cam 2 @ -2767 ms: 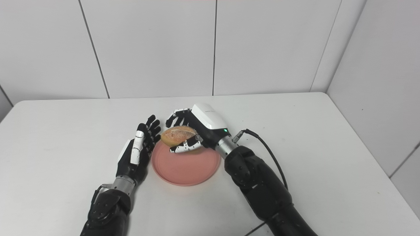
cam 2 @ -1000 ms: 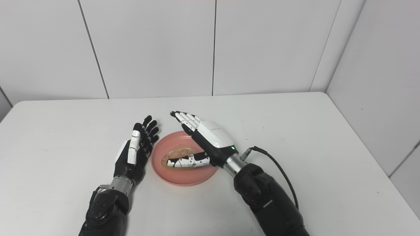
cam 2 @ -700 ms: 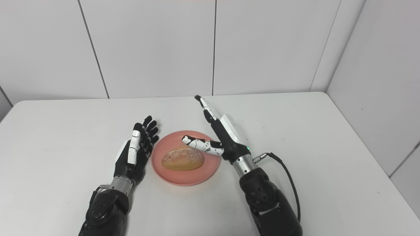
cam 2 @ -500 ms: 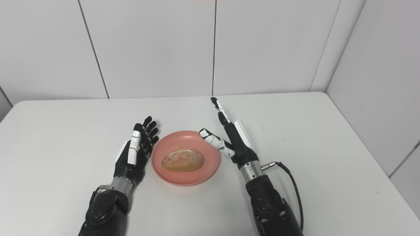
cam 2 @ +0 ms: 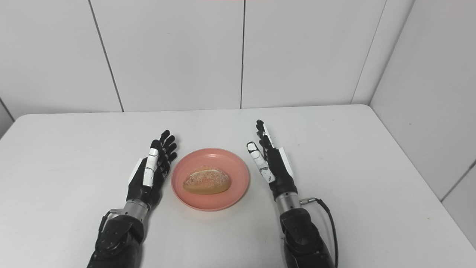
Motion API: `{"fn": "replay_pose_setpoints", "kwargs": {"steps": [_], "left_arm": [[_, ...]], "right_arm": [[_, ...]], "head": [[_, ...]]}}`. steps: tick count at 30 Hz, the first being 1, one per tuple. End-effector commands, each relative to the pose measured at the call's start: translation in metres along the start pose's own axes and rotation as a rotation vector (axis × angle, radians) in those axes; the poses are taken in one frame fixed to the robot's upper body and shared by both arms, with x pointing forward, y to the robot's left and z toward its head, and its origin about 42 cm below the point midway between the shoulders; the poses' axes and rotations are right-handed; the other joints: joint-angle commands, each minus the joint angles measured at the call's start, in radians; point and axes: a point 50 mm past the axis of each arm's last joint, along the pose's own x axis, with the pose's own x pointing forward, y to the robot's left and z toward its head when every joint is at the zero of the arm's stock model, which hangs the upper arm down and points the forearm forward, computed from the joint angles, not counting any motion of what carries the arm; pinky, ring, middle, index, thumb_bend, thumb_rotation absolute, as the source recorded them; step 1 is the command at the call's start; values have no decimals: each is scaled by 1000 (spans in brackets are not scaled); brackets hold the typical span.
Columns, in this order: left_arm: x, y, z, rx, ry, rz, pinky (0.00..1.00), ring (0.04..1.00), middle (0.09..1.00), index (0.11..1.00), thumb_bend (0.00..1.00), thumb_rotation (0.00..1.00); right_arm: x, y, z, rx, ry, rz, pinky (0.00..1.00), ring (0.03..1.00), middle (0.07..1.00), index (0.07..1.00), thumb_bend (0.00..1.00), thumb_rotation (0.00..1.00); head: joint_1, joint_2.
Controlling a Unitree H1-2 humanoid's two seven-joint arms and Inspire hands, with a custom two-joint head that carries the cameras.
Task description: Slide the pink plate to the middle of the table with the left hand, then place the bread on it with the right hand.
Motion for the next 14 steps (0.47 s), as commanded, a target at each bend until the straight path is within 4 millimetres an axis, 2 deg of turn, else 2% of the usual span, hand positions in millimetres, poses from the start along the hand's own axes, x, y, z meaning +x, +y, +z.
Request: {"fn": "replay_pose_setpoints", "kwargs": {"steps": [1,5,11,14], "left_arm": [[0,7,3,28,-41,11,1000,1000,1000,1000,676,1000],[0,10,4,47,-49,18,1000,1000,1000,1000,682,1000],[0,13,4,60,-41,15,1000,1000,1000,1000,690,1000],[-1,15,5,63,-28,14,1000,1000,1000,1000,700,1000]], "right_arm": [[8,0,8,41,-20,-7,1000,1000,1000,1000,645,1000],[6,4,4,97,14,-5,1000,1000,1000,1000,628,997],[6,9,-2,181,59,-26,1000,1000,1000,1000,676,958],[6,11,-3,215,65,-32,1000,1000,1000,1000,665,937]], "head": [[2,0],[8,1],[8,4],[3,4]]}}
